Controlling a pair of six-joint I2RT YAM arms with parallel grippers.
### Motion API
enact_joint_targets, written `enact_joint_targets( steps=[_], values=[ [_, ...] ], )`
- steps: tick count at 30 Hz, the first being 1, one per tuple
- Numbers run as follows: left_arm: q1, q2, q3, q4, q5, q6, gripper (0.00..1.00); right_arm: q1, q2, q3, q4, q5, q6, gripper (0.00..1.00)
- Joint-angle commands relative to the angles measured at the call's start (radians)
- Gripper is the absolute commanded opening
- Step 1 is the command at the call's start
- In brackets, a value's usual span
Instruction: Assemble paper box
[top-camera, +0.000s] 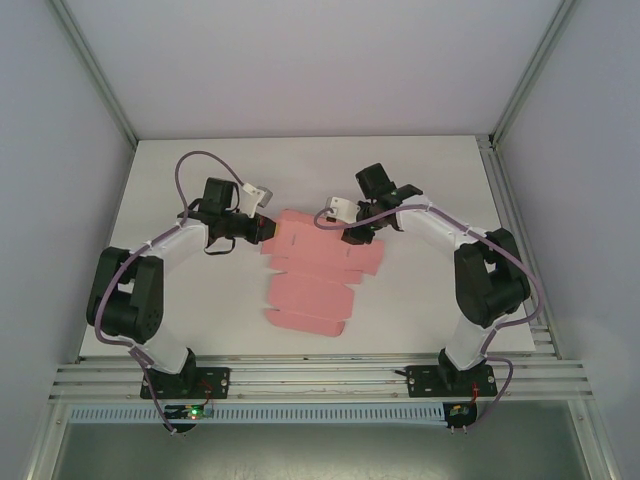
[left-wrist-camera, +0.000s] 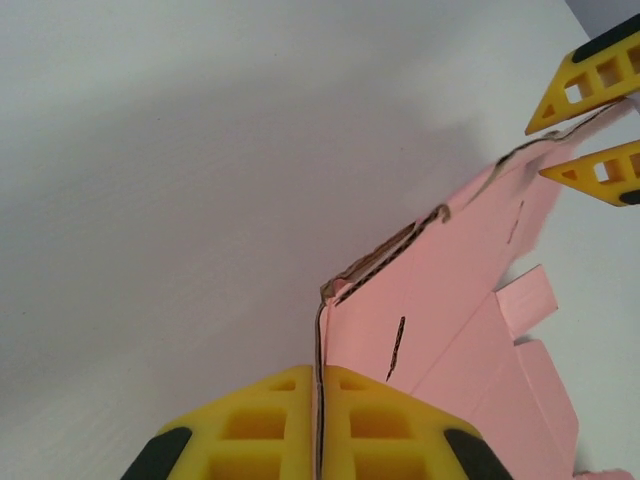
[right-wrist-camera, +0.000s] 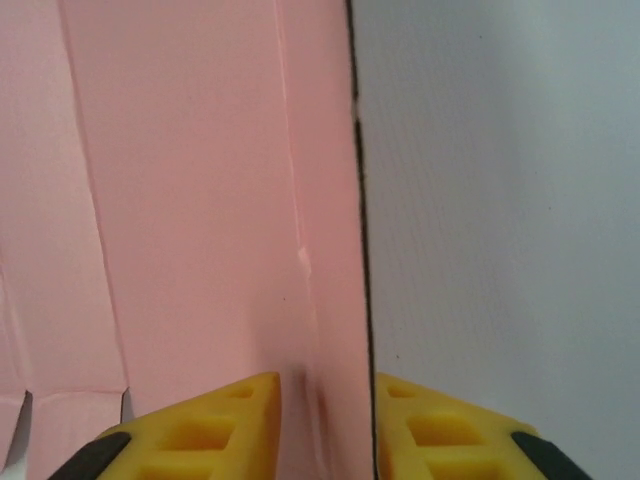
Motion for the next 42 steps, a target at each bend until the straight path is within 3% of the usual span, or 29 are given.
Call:
enact_joint_targets(
  steps=[1, 7, 13, 17, 20, 24, 26, 27, 29, 30, 31, 32, 35, 38, 40, 42],
  values=[
    [0.0, -0.035, 0.016, -0.048, 0.023, 0.049, 0.0, -0.002, -0.01, 0.033, -0.016, 0.02, 0.019, 0.28],
    [0.0, -0.019, 0.033, -0.096, 0.012, 0.069, 0.0, -0.002, -0.032, 0.012, 0.052, 0.072, 0.019, 0.28],
    [0.001, -0.009, 0.028, -0.055, 0.044, 0.047, 0.0, 0.001, -0.015, 0.025, 0.004, 0.039, -0.002, 0.25],
    [0.0, -0.019, 0.03, -0.043, 0.04, 0.041, 0.0, 0.009, 0.017, 0.033, -0.038, 0.076, -0.007, 0.16],
    [0.0, -0.021, 0.033, -0.04, 0.023, 0.034, 0.0, 0.028, 0.021, 0.019, -0.011, 0.151, -0.003, 0.0],
    [0.001, -0.03, 0.022, -0.03, -0.017, 0.004, 0.02, 0.088, -0.032, -0.107, 0.224, 0.398, -0.015, 0.0],
    [0.0, -0.031, 0.017, -0.039, -0.071, -0.029, 0.19, 0.121, -0.074, -0.199, 0.425, 0.558, -0.036, 0.0],
    [0.0, -0.038, 0.012, -0.042, -0.089, -0.04, 0.36, 0.13, -0.093, -0.231, 0.495, 0.602, -0.048, 0.0],
    [0.0, -0.062, -0.003, -0.039, -0.138, -0.086, 0.5, 0.134, -0.133, -0.277, 0.581, 0.623, -0.051, 0.0],
    [0.001, -0.079, -0.01, -0.039, -0.169, -0.111, 0.64, 0.135, -0.154, -0.301, 0.615, 0.616, -0.053, 0.0],
    [0.001, -0.1, -0.019, -0.035, -0.194, -0.132, 0.95, 0.136, -0.175, -0.33, 0.654, 0.609, -0.065, 0.0],
    [0.001, -0.128, -0.033, -0.027, -0.228, -0.155, 1.0, 0.141, -0.195, -0.365, 0.696, 0.606, -0.088, 0.0],
    [0.0, -0.203, -0.053, -0.017, -0.365, -0.245, 1.0, 0.168, -0.227, -0.448, 0.813, 0.641, -0.162, 0.0],
    [0.003, -0.245, -0.031, -0.045, -0.519, -0.359, 1.0, 0.189, -0.23, -0.474, 0.821, 0.67, -0.183, 0.0],
    [0.007, -0.254, -0.009, -0.056, -0.557, -0.407, 1.0, 0.19, -0.24, -0.477, 0.789, 0.636, -0.165, 0.0],
    [0.009, -0.246, 0.014, -0.048, -0.524, -0.426, 1.0, 0.191, -0.25, -0.483, 0.786, 0.608, -0.145, 0.0]
  ],
)
